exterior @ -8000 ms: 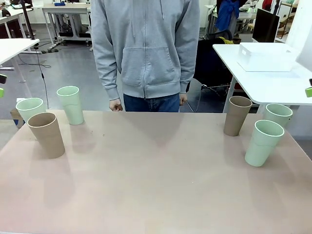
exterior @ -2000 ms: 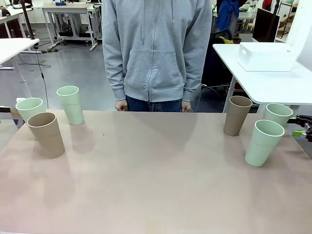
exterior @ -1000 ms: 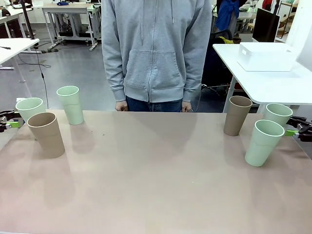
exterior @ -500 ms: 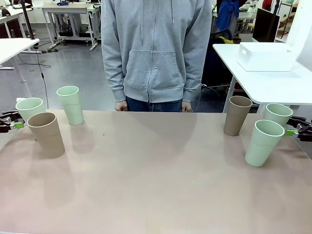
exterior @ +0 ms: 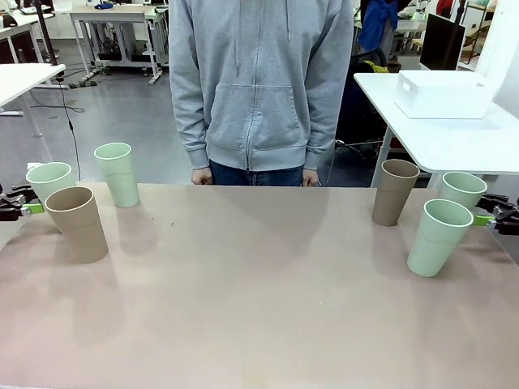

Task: Stack the cups and store them in the basket.
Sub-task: Pick up two Reusable plastic cups , one in each hand.

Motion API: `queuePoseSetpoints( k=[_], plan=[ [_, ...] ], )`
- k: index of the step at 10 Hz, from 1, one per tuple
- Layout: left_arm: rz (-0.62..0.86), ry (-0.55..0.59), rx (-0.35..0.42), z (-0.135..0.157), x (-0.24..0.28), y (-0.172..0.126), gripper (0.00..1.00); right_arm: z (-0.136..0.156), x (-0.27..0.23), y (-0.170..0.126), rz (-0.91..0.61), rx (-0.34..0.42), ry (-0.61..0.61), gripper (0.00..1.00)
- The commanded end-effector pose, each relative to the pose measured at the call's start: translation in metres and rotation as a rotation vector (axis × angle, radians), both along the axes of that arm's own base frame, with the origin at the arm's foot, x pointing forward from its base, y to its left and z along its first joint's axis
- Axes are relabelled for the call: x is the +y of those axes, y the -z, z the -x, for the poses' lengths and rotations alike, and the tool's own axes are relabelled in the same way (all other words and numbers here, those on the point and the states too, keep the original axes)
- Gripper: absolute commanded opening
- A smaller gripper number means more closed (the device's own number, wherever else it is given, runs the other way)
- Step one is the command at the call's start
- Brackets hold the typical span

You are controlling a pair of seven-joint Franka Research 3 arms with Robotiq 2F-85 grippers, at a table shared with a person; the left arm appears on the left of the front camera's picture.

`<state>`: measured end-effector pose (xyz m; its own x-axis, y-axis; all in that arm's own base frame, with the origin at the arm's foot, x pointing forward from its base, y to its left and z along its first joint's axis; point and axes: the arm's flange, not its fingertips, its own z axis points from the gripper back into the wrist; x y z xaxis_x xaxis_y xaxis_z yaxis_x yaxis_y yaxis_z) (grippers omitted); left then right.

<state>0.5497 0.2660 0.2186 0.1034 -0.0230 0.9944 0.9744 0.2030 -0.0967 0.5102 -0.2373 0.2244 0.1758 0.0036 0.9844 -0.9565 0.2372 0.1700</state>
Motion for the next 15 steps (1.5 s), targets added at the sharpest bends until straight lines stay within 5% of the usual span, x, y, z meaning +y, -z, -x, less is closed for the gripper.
queuePoseSetpoints(
  k=[1, 15],
  plan=[
    [0.0, 0.015, -0.034, 0.01, -0.012, -0.004, 1.0, -0.004, 0.008, -0.002, -0.02, 0.018, 0.039, 1.0],
    [0.004, 0.022, -0.077, 0.024, -0.048, -0.003, 1.0, -0.014, 0.048, 0.003, 0.005, 0.04, 0.016, 1.0]
  ],
)
